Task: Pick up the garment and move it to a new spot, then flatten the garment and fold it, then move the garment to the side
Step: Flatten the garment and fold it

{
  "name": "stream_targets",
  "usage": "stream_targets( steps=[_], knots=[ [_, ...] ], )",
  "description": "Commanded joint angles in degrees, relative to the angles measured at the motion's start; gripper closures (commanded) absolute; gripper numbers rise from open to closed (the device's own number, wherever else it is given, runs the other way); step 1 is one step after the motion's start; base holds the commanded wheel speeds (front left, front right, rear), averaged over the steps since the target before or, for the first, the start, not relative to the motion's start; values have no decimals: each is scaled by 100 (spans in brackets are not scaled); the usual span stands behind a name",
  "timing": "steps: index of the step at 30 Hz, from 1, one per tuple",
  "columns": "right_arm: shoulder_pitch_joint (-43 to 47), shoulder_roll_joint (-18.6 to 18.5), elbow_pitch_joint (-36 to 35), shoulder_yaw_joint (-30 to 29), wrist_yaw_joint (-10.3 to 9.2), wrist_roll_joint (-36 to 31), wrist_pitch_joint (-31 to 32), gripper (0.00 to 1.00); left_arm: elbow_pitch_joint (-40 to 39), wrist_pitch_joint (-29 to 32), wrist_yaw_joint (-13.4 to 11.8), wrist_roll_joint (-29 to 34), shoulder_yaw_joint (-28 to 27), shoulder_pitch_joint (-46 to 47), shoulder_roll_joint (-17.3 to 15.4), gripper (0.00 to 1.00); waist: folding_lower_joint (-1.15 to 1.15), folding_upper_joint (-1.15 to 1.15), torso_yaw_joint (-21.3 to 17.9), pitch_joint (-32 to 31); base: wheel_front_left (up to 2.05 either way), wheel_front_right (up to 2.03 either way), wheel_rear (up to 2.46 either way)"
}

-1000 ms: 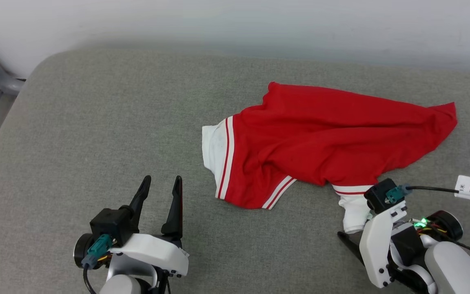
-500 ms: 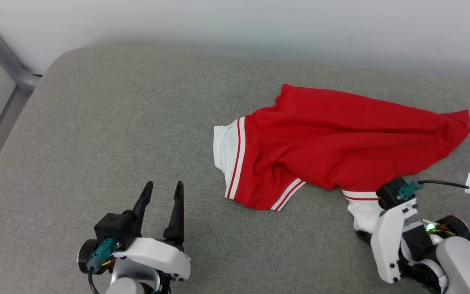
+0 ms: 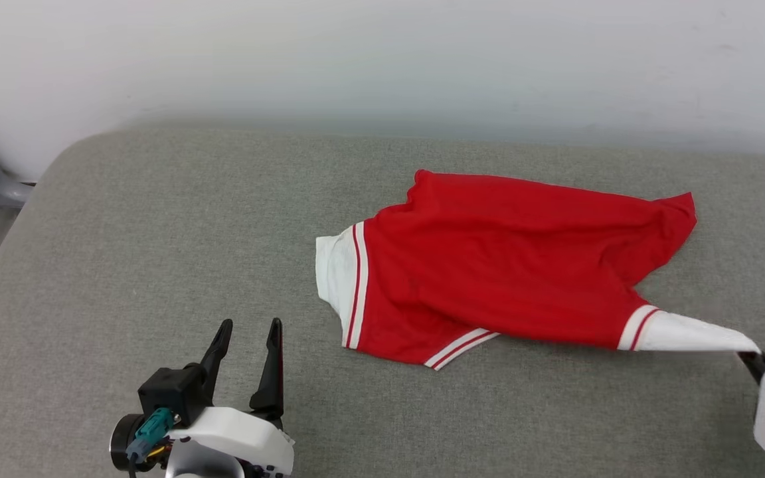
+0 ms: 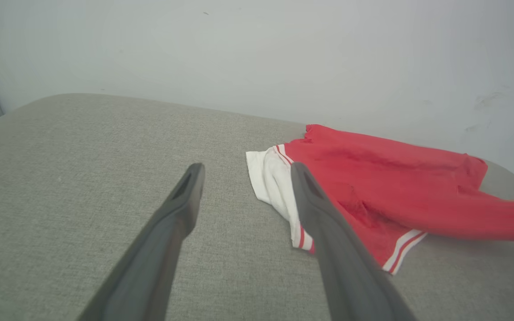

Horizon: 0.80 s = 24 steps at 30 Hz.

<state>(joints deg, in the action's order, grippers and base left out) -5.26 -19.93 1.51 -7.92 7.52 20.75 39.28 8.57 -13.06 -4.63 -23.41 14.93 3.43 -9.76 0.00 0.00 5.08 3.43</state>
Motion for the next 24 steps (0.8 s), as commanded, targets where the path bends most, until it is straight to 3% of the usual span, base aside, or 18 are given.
stream_targets(
  steps=[1, 7, 12, 14, 15, 24],
  knots=[
    [130, 92, -46, -140, -6, -42, 14, 100, -31, 2, -39, -5, -3, -66, -15, 0, 0, 0, -19, -3, 0, 0, 0],
    [754, 693, 198, -1147, -5, -239, 50, 100, -122, 72, -71, -41, -27, -63, -82, 0, 0, 0, -83, 102, 0, 0, 0],
    [774, 1067, 717, -1313, -5, -241, -484, 100, -167, 104, -97, -40, -50, -1, -134, 0, 0, 0, -113, 199, 0, 0, 0],
    [748, 1137, 859, -1235, -4, -267, -788, 15, -170, 111, -110, -43, -58, 4, -158, 0, 0, 0, -118, 207, 0, 0, 0],
    [725, 1153, 886, -1181, -5, -273, -966, 0, -174, 112, -118, -49, -64, 0, -165, 0, 0, 0, -123, 206, 0, 0, 0],
    [766, 1205, 670, -773, -5, -340, -2635, 0, -214, 173, -197, -114, -117, -202, -244, 0, 0, 0, -191, -29, 0, 0, 0]
  ],
)
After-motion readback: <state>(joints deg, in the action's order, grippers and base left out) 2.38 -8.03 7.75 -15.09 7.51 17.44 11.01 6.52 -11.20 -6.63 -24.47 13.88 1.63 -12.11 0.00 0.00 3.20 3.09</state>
